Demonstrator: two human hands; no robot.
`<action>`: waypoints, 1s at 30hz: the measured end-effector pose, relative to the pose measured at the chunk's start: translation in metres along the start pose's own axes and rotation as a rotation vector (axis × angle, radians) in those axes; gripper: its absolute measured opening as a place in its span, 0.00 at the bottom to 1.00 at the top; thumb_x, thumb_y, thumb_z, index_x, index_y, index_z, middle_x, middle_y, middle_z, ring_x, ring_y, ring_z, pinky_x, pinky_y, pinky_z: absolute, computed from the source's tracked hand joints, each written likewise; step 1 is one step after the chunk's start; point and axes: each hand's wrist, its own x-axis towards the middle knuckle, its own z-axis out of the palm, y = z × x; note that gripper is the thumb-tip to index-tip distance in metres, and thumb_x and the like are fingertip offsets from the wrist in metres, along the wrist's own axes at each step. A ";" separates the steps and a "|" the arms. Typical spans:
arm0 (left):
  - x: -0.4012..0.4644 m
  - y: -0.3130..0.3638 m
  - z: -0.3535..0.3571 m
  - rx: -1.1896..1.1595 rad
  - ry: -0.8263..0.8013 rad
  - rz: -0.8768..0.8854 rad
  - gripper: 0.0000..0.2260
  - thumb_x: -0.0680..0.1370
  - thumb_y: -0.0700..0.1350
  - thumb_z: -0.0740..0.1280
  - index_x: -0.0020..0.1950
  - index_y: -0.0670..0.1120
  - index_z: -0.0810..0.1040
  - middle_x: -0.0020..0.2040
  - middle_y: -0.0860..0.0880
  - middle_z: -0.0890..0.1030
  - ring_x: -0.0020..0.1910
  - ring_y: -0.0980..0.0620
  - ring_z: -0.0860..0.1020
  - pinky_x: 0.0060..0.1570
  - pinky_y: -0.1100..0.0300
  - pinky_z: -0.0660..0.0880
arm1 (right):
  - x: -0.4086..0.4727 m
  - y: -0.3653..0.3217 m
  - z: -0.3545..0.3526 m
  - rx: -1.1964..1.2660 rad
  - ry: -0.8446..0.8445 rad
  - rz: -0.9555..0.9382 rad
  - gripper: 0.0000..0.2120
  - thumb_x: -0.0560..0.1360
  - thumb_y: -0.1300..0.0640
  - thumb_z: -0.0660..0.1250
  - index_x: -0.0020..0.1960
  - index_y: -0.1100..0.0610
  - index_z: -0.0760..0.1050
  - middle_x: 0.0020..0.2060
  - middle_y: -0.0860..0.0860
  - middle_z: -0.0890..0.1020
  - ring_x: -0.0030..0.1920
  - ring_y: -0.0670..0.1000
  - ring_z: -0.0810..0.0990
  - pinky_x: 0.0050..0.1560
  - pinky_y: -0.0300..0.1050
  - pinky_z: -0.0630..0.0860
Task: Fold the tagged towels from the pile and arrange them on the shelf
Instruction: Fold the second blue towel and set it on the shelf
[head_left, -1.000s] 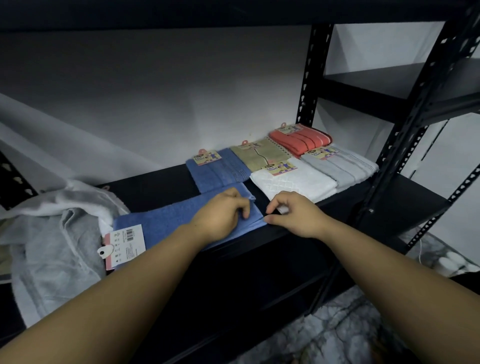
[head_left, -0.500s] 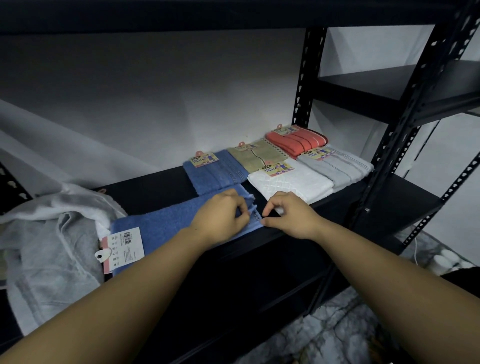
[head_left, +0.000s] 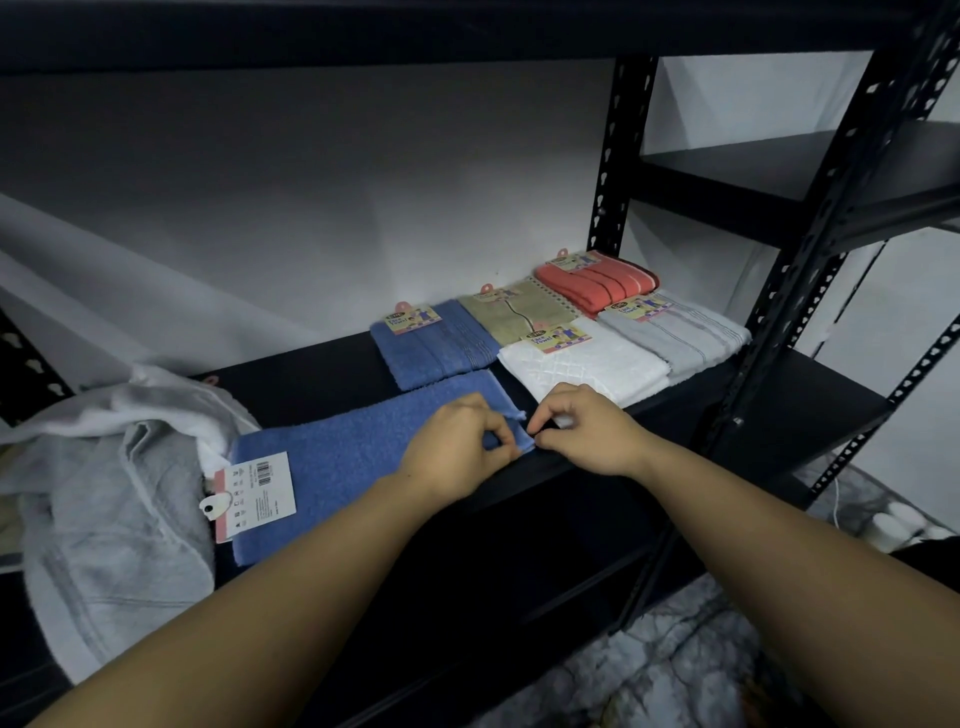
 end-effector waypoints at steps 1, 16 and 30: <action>0.000 0.000 0.001 -0.006 0.010 -0.006 0.04 0.75 0.52 0.77 0.45 0.54 0.86 0.45 0.57 0.74 0.45 0.55 0.77 0.48 0.50 0.78 | 0.000 -0.001 -0.001 0.016 -0.005 0.010 0.06 0.73 0.61 0.74 0.45 0.51 0.86 0.50 0.48 0.81 0.53 0.48 0.80 0.59 0.41 0.76; 0.000 0.003 -0.002 0.125 0.057 0.202 0.07 0.81 0.46 0.69 0.58 0.53 0.82 0.49 0.54 0.75 0.46 0.50 0.78 0.43 0.50 0.77 | 0.000 0.005 0.003 0.025 0.014 -0.023 0.06 0.72 0.50 0.80 0.46 0.50 0.85 0.48 0.51 0.81 0.52 0.51 0.79 0.57 0.51 0.76; -0.001 -0.002 0.000 0.052 -0.021 0.093 0.09 0.79 0.47 0.72 0.58 0.55 0.87 0.44 0.57 0.75 0.42 0.58 0.76 0.45 0.58 0.76 | 0.000 -0.002 0.001 0.038 -0.001 0.012 0.03 0.76 0.53 0.75 0.44 0.51 0.86 0.49 0.50 0.81 0.51 0.50 0.81 0.57 0.44 0.77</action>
